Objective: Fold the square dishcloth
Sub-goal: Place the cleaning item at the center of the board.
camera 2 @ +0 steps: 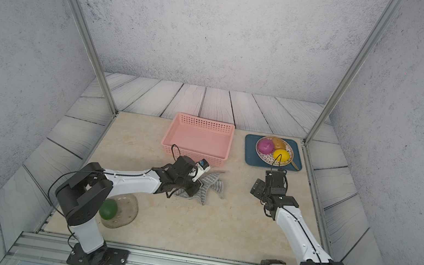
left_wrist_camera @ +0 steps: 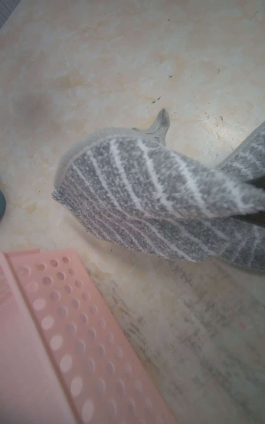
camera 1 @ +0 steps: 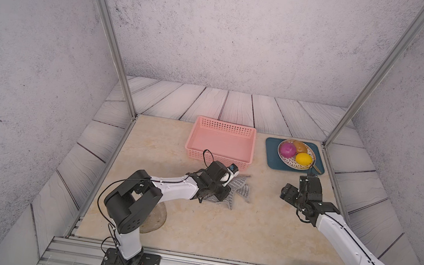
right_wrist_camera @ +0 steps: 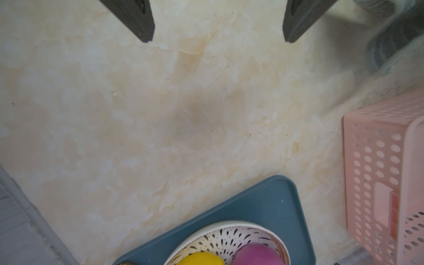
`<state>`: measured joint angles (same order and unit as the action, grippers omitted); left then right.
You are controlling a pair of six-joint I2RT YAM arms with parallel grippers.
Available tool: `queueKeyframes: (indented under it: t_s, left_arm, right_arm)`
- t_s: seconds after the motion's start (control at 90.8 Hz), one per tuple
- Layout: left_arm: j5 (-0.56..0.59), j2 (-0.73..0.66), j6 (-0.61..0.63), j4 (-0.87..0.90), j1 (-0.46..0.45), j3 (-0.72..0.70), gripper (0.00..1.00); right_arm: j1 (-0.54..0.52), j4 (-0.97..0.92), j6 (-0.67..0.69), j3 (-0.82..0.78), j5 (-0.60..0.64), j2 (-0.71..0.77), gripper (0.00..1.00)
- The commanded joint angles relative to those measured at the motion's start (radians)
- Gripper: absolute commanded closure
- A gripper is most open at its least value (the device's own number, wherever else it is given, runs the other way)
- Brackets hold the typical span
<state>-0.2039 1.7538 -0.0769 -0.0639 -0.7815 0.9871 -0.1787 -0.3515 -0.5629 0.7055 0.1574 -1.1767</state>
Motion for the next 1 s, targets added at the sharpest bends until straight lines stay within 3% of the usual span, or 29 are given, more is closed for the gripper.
queueKeyframes:
  t_s: [0.0, 0.033, 0.088, 0.154, 0.176, 0.209, 0.418, 0.671, 0.793, 0.881, 0.991]
  left_arm:
    - [-0.042, 0.028, -0.015, -0.047, -0.015, -0.008, 0.94]
    - [-0.044, 0.032, -0.025, -0.05, -0.017, -0.009, 0.85]
    - [-0.046, 0.027, -0.042, -0.061, -0.018, -0.019, 0.63]
    - [-0.044, 0.002, -0.062, -0.083, -0.018, -0.046, 0.29]
    - [-0.042, -0.012, -0.065, -0.089, -0.018, -0.055, 0.09]
    - [-0.038, -0.03, -0.069, -0.092, -0.018, -0.069, 0.01]
    - [0.073, -0.216, -0.135, -0.082, -0.018, -0.187, 0.0]
    - [0.383, -0.389, -0.313, 0.085, -0.006, -0.265, 0.0]
    - [0.379, -0.39, -0.34, 0.144, 0.02, -0.252, 0.0]
    - [0.349, -0.377, -0.364, 0.156, 0.05, -0.253, 0.11]
    - [0.278, -0.356, -0.399, 0.154, 0.112, -0.266, 0.12]
  right_arm:
    - [-0.055, -0.047, -0.029, 0.01, 0.012, -0.047, 0.15]
    - [-0.076, -0.05, -0.029, 0.017, 0.018, -0.063, 0.15]
    - [-0.102, -0.055, -0.039, 0.029, 0.021, -0.088, 0.15]
    - [-0.114, -0.055, -0.052, 0.038, 0.004, -0.117, 0.16]
    - [-0.117, -0.055, -0.056, 0.042, -0.004, -0.126, 0.16]
    - [-0.12, -0.055, -0.062, 0.046, -0.013, -0.137, 0.17]
    - [-0.148, -0.089, -0.076, 0.097, -0.014, -0.169, 0.2]
    - [-0.186, -0.102, -0.079, 0.143, -0.043, -0.16, 0.22]
    - [-0.187, -0.089, -0.076, 0.181, -0.068, -0.201, 0.23]
    - [-0.187, -0.079, -0.073, 0.22, -0.092, -0.249, 0.23]
    - [-0.187, -0.062, -0.069, 0.274, -0.125, -0.32, 0.23]
